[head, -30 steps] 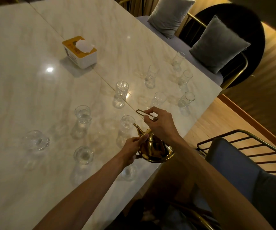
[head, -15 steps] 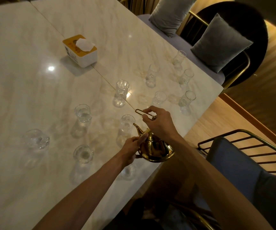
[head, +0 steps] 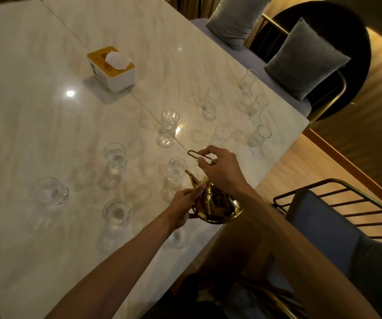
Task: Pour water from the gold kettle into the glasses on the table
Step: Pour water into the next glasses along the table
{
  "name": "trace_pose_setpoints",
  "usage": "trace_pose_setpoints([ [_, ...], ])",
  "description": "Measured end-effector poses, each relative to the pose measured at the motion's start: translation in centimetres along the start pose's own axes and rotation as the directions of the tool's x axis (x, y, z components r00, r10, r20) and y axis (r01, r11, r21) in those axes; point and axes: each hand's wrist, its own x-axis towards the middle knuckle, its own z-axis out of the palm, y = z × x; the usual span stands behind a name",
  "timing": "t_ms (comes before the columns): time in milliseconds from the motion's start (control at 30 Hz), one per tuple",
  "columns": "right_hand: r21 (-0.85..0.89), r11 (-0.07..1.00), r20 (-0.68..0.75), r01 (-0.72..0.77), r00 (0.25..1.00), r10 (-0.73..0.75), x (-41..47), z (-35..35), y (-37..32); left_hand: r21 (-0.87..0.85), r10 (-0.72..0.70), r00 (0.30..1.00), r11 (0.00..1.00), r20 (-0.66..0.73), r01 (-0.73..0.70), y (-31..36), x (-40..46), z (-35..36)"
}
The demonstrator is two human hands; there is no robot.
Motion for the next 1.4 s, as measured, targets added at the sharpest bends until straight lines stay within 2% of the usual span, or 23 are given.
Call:
trace_pose_setpoints([
  [767, 0.031, 0.999, -0.032, 0.039, 0.999, -0.038, -0.6, 0.4, 0.3, 0.055, 0.039, 0.999, 0.998, 0.008, -0.039, -0.4, 0.4, -0.8],
  [1200, 0.176, 0.982, -0.132, 0.064, 0.99, -0.041, -3.8, 0.7, 2.6, 0.169, 0.214, 0.973, 0.966, -0.084, -0.198, -1.7, 0.4, -0.9],
  [1400, 0.234, 0.969, -0.161, 0.078, 0.986, -0.041, -4.9, 1.0, 3.0, 0.285, 0.299, 0.945, 0.925, -0.132, -0.253, -2.3, 0.4, -1.5],
])
